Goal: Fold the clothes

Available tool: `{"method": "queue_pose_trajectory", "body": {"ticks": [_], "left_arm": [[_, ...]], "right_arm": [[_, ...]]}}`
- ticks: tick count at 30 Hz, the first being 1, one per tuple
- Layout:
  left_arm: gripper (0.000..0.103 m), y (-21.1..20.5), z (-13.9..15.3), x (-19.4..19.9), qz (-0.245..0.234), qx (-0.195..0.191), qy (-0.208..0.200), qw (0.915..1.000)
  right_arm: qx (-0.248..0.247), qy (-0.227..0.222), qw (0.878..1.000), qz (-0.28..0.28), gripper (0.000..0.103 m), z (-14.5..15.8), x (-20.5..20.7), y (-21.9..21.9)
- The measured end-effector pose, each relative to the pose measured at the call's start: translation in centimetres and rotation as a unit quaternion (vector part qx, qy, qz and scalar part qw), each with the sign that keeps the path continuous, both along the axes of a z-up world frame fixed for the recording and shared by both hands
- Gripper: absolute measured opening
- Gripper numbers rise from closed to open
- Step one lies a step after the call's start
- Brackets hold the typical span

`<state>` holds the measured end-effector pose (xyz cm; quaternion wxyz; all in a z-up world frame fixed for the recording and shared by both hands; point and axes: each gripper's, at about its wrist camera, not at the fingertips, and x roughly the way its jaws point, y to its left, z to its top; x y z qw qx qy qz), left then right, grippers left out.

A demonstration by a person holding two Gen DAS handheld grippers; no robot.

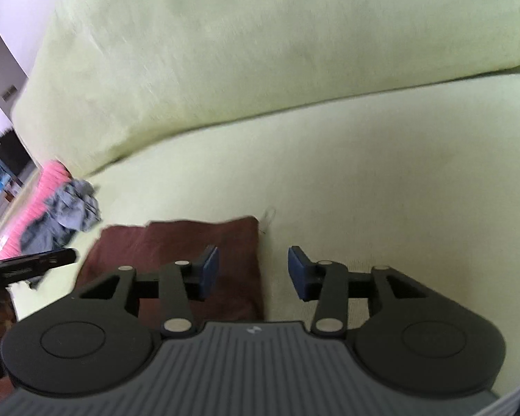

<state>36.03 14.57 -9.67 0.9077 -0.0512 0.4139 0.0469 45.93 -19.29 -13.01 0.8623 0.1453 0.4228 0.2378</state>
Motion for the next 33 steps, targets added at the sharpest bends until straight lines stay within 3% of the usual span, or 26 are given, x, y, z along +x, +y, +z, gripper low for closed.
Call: {"method": "queue_pose_trajectory", "body": {"ticks": [3,6,8,11,15,19,20,22,23,24,33], "left_arm": [[0.031,0.7,-1.3,0.3,0.012,-0.009,0.005,0.9999],[0.032,1.8,-2.0,0.7,0.023,-0.058,-0.012,0.9980],[0.032,3.1,-1.9,0.7,0.026,-0.099,-0.022,0.9945],[0.031,4.5,-2.1,0.8,0.036,-0.151,-0.026,0.9876],[0.032,7.5,-3.2,0.7,0.063,-0.267,-0.019,0.9613],[0.028,8.4,-3.6,1.2,0.071,-0.276,-0.021,0.9583],[0.026,8.4,-3.5,1.3,0.068,-0.276,-0.023,0.9586],[0.006,8.4,-3.5,1.6,0.057,-0.274,-0.024,0.9597],[0.004,8.3,-3.5,1.8,0.049,-0.274,-0.023,0.9603],[0.000,8.1,-3.5,2.0,0.038,-0.272,-0.022,0.9613],[0.000,7.7,-1.3,1.3,-0.006,-0.242,-0.069,0.9677]], "right_arm": [[0.025,0.007,1.000,0.001,0.043,-1.0,1.3,0.7],[0.036,0.008,0.999,0.004,0.041,-1.1,2.2,1.1],[0.034,0.009,0.999,0.010,0.028,-1.0,2.7,0.9],[0.030,0.012,0.999,0.018,0.028,-0.5,2.2,0.3],[0.042,0.024,0.999,0.010,0.028,-0.2,1.7,-0.3],[0.042,0.023,0.999,0.008,0.029,-0.1,1.6,-0.3],[0.042,0.023,0.999,0.008,0.025,-0.1,1.6,-0.2],[0.030,0.007,0.999,0.014,0.008,0.2,1.5,0.1],[0.026,0.000,0.999,0.019,0.002,0.4,1.4,0.2],[0.026,-0.005,0.999,0.025,0.001,0.6,1.4,0.2],[0.029,-0.018,0.999,0.014,0.006,2.1,1.2,-0.4]]}}
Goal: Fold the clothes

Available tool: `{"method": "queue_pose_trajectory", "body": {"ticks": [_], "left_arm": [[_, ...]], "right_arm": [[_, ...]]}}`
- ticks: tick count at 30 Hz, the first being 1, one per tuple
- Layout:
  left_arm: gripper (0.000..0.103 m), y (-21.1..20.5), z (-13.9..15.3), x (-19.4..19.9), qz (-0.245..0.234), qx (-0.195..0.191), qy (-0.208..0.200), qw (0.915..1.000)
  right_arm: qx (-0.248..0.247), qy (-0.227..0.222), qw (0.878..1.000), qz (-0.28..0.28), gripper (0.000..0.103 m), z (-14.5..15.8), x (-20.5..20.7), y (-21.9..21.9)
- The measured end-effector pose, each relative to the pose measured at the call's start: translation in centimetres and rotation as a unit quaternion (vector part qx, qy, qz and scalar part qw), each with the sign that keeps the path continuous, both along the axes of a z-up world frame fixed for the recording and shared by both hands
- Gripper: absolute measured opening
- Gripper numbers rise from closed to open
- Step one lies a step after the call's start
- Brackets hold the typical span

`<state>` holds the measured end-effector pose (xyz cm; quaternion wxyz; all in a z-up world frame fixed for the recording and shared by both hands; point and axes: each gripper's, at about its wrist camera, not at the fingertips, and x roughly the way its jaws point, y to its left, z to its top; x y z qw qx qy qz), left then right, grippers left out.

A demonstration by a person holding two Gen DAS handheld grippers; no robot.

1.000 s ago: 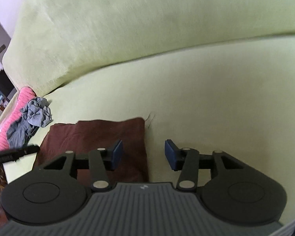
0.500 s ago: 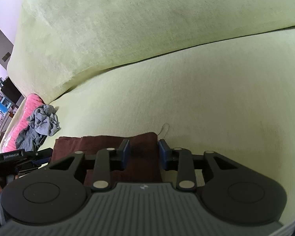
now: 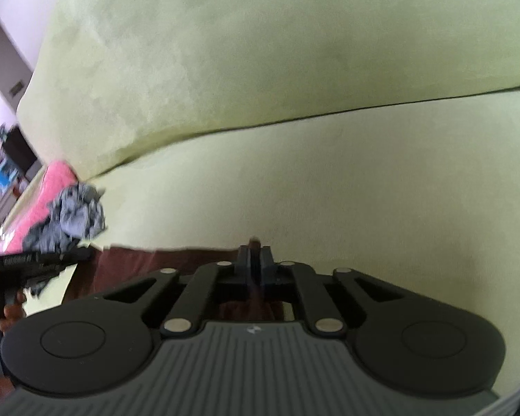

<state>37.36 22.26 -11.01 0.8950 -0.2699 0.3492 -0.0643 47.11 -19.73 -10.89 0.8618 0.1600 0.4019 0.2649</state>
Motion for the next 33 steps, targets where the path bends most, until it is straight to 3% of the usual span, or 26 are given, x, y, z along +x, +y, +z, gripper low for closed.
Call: {"method": "queue_pose_trajectory", "body": {"ticks": [1,5,11,17,22,25,27,29,30,33], "left_arm": [[0.000,0.0,0.1,0.0,0.000,-0.001,-0.001,1.0000],[0.000,0.0,0.3,-0.1,0.000,0.004,-0.003,1.0000],[0.000,0.2,0.3,0.0,0.005,0.006,-0.010,0.9999],[0.000,0.2,0.0,0.4,0.006,0.007,-0.012,0.9999],[0.000,0.0,-1.4,0.9,-0.002,0.033,0.008,0.9994],[0.004,-0.1,-2.8,1.2,-0.001,0.063,0.047,0.9969],[0.013,0.5,-2.8,1.1,0.005,0.049,0.048,0.9976],[0.036,1.2,-1.8,1.0,0.026,0.061,0.062,0.9959],[0.043,1.4,-1.2,0.8,0.036,0.071,0.060,0.9950],[0.043,1.9,1.8,-0.6,0.073,0.118,0.052,0.9889]], "right_arm": [[-0.002,-0.010,1.000,0.004,0.002,0.2,0.0,-0.1],[-0.010,-0.024,1.000,0.016,0.001,0.5,0.1,-0.1],[0.002,-0.046,0.999,-0.017,0.000,0.9,0.1,-1.0],[-0.012,-0.038,0.999,-0.024,0.000,0.2,0.3,-1.4],[-0.035,-0.026,0.999,-0.015,0.001,-1.2,0.5,-0.6],[-0.055,-0.002,0.998,0.004,0.002,-2.3,1.0,0.4],[-0.066,-0.007,0.998,-0.002,0.014,-1.9,1.0,0.5],[-0.100,-0.025,0.994,-0.034,0.061,-0.8,0.5,0.4],[-0.117,-0.041,0.991,-0.057,0.062,0.0,0.0,0.2],[-0.140,-0.080,0.982,-0.097,0.061,2.8,-2.6,-0.9]]}}
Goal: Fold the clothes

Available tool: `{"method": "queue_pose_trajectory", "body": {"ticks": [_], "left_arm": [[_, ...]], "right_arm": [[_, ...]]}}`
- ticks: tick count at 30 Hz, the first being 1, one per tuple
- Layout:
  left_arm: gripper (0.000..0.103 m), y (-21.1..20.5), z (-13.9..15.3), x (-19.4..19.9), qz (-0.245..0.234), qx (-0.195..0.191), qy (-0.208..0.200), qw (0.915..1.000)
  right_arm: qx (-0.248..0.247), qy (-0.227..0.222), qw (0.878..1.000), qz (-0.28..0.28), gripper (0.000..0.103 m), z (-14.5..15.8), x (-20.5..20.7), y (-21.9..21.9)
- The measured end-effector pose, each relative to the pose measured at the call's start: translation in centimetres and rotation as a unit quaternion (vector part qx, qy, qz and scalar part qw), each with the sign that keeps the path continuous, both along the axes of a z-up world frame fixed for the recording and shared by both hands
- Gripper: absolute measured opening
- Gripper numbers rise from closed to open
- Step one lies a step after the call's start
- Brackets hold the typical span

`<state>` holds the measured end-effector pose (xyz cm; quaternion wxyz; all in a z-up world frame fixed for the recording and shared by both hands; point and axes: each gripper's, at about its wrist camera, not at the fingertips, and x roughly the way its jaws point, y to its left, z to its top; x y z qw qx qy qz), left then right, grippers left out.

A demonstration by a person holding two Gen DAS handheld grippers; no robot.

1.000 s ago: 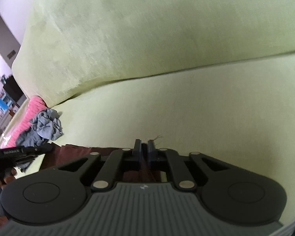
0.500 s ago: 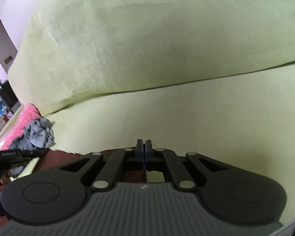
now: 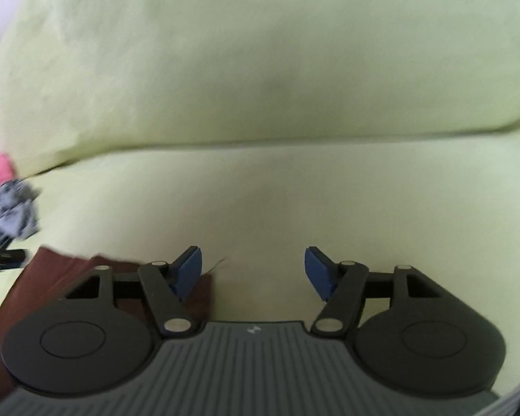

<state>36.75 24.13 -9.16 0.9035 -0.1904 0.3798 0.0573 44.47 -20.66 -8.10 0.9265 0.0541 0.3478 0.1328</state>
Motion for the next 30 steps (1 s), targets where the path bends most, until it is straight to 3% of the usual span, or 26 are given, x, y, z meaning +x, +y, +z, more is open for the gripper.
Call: {"method": "queue_pose_trajectory", "body": {"ticks": [1,2,3,4,5,8,11,14,17,20,22,26,28,30], "left_arm": [[0.043,-0.4,1.2,-0.9,0.003,0.015,-0.006,0.9999],[0.043,-0.8,2.4,-1.9,0.006,0.029,-0.011,0.9995],[0.043,-1.7,3.8,-3.5,0.004,0.047,-0.018,0.9987],[0.043,-3.1,5.0,-5.5,-0.003,0.062,-0.024,0.9978],[0.043,-3.8,5.1,-6.6,-0.008,0.060,-0.027,0.9978],[0.043,-8.3,5.2,-12.7,-0.035,0.039,-0.043,0.9977],[0.043,-10.7,3.6,-15.4,-0.064,0.053,-0.060,0.9947],[0.042,-11.3,1.2,-15.6,-0.086,0.092,-0.066,0.9898],[0.043,-10.7,-2.7,-14.3,-0.082,0.125,-0.045,0.9877],[0.045,-10.2,-3.6,-14.0,-0.085,0.127,-0.061,0.9864],[0.045,-10.1,-3.0,-13.7,-0.086,0.136,-0.058,0.9853],[0.045,-10.3,0.2,-14.4,-0.070,0.153,-0.033,0.9852],[0.055,-10.6,1.8,-15.3,-0.060,0.160,-0.033,0.9847],[0.055,-11.5,3.6,-16.9,-0.042,0.175,-0.033,0.9832]], "right_arm": [[0.006,-0.013,1.000,0.004,0.052,0.9,-1.3,-0.3],[0.020,-0.021,0.999,0.019,0.026,1.6,-2.8,-0.4],[0.040,-0.025,0.998,0.042,0.014,2.2,-4.5,-0.3],[0.055,-0.027,0.996,0.064,0.002,2.7,-6.2,0.1],[0.061,-0.028,0.994,0.081,0.001,2.8,-7.5,0.6],[0.069,-0.020,0.986,0.148,0.001,2.2,-12.6,3.3],[0.078,-0.015,0.982,0.172,0.001,0.1,-16.0,5.2],[0.064,-0.030,0.982,0.175,0.004,-2.5,-17.4,6.0],[0.035,-0.027,0.987,0.157,0.000,-5.1,-17.1,6.0],[0.040,-0.047,0.987,0.151,0.000,-5.5,-16.9,5.5],[0.030,-0.061,0.988,0.138,0.003,-4.9,-17.2,5.5],[0.047,-0.084,0.992,0.077,0.036,-1.7,-19.7,3.8],[0.046,-0.093,0.993,0.063,0.039,-0.2,-21.3,3.4],[0.032,-0.097,0.994,0.047,0.041,1.0,-23.0,3.5]]}}
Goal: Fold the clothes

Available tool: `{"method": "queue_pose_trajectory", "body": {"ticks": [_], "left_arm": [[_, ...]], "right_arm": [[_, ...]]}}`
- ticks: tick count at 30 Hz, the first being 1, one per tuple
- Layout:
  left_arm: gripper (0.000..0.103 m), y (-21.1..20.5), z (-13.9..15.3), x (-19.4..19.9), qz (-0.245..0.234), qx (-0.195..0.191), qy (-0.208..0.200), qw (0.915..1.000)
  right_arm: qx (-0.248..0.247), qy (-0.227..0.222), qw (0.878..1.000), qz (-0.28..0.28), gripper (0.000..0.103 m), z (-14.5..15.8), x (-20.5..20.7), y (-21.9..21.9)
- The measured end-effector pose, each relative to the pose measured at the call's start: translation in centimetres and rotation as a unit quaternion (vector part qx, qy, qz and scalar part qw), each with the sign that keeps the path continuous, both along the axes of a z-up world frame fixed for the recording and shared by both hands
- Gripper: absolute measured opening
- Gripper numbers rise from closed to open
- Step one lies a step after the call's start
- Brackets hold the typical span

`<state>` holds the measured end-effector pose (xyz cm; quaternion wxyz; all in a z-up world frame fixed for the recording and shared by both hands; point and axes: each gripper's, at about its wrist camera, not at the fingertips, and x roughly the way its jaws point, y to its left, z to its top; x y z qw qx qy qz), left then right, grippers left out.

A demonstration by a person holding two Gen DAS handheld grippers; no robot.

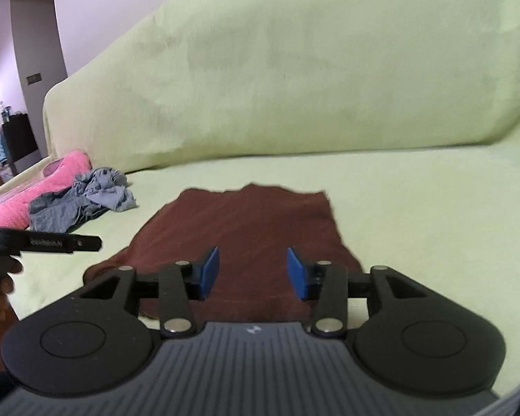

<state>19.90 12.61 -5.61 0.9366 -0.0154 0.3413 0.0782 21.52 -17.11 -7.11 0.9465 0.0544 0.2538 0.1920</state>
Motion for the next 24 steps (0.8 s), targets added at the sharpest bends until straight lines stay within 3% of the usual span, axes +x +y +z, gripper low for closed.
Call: {"method": "queue_pose_trajectory", "body": {"ticks": [2,7,9,10,11,12,16,24], "left_arm": [[0.055,-1.0,1.0,-1.5,0.008,0.000,0.001,1.0000],[0.056,-2.9,1.7,-4.5,0.002,-0.018,0.008,0.9998],[0.056,-3.4,1.6,-5.0,-0.003,-0.024,0.013,0.9996],[0.056,-3.8,1.6,-5.4,-0.006,-0.024,0.016,0.9996],[0.056,-4.2,1.4,-5.6,-0.008,-0.023,0.020,0.9995],[0.056,-4.6,1.2,-5.8,-0.011,-0.019,0.024,0.9995],[0.056,-5.5,0.5,-5.9,-0.015,-0.026,0.035,0.9989],[0.057,-6.7,-0.5,-6.8,-0.019,-0.022,0.055,0.9981]], "right_arm": [[0.003,0.010,1.000,-0.013,0.046,0.5,-1.5,-0.1],[0.014,0.011,1.000,-0.023,0.048,0.8,-5.5,-0.1],[0.016,0.001,1.000,-0.019,0.039,0.8,-6.8,-0.2],[0.014,-0.004,1.000,-0.015,0.026,0.8,-7.2,-0.1],[0.010,-0.008,1.000,-0.013,0.020,0.9,-7.6,0.0],[0.004,-0.010,1.000,-0.013,0.020,0.9,-8.0,0.2],[-0.023,-0.007,0.999,-0.030,0.021,1.2,-8.6,1.1],[-0.032,0.008,0.999,-0.038,0.039,0.7,-8.7,2.8]]}}
